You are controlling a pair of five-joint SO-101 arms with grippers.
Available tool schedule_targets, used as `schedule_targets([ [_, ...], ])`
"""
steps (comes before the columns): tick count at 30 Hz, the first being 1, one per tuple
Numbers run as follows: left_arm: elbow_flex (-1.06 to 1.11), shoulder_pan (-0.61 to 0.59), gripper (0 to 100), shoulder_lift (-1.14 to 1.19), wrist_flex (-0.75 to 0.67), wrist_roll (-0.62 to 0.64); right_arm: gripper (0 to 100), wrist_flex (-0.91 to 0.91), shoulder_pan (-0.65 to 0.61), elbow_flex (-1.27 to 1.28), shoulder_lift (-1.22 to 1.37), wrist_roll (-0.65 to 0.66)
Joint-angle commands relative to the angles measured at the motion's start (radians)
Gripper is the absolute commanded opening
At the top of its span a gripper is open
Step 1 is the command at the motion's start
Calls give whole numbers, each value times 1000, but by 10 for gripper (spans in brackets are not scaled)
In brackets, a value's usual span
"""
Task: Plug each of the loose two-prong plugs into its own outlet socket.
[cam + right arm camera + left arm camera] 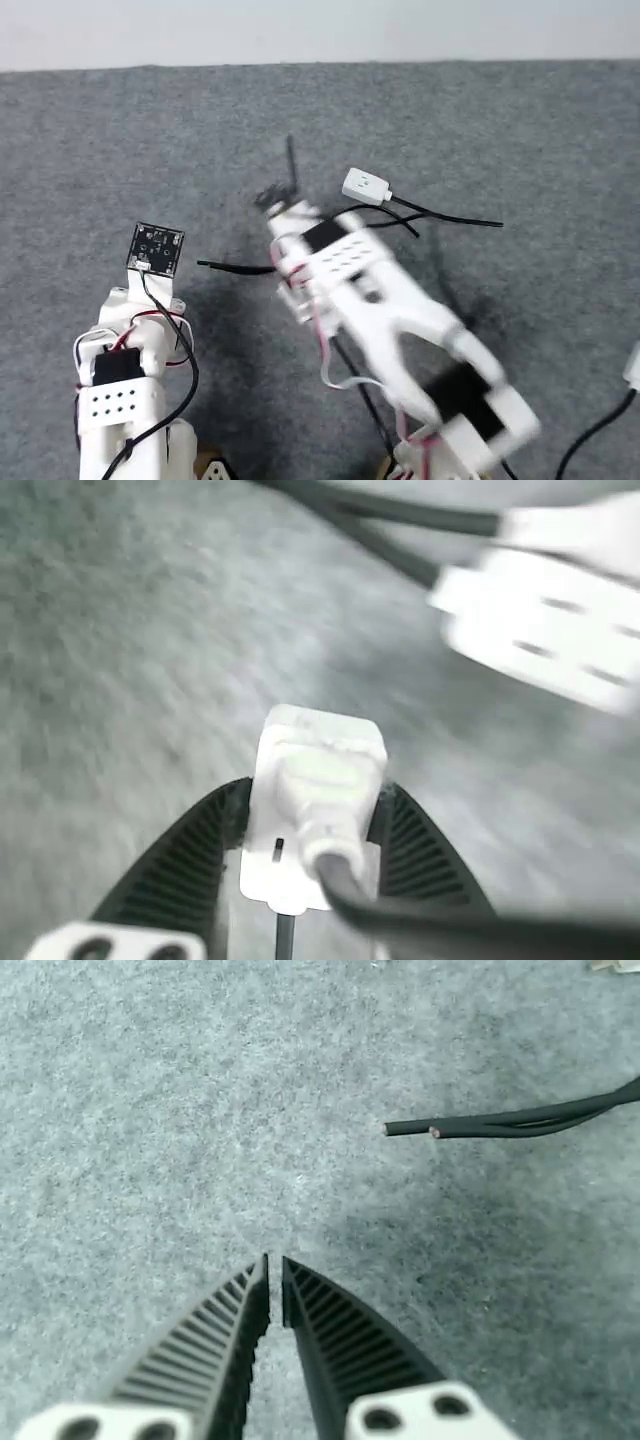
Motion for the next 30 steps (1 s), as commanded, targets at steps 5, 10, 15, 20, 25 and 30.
schedule_targets([
  [5,-12,2,15,-14,-25,-3,8,163,564,152,-568,247],
  [10,-10,3,15,-12,-25,-3,8,45,1038,295,-710,480],
  [15,-8,3,15,-12,-23,-3,8,-156,1305,381,-647,624],
  [20,-7,3,15,-12,-23,-3,8,-343,1400,370,-424,640],
  [25,-5,5,16,-12,-23,-3,13,-461,1422,250,-150,638],
  [30,-5,43,80,-18,23,-3,173,-401,1440,87,27,559],
])
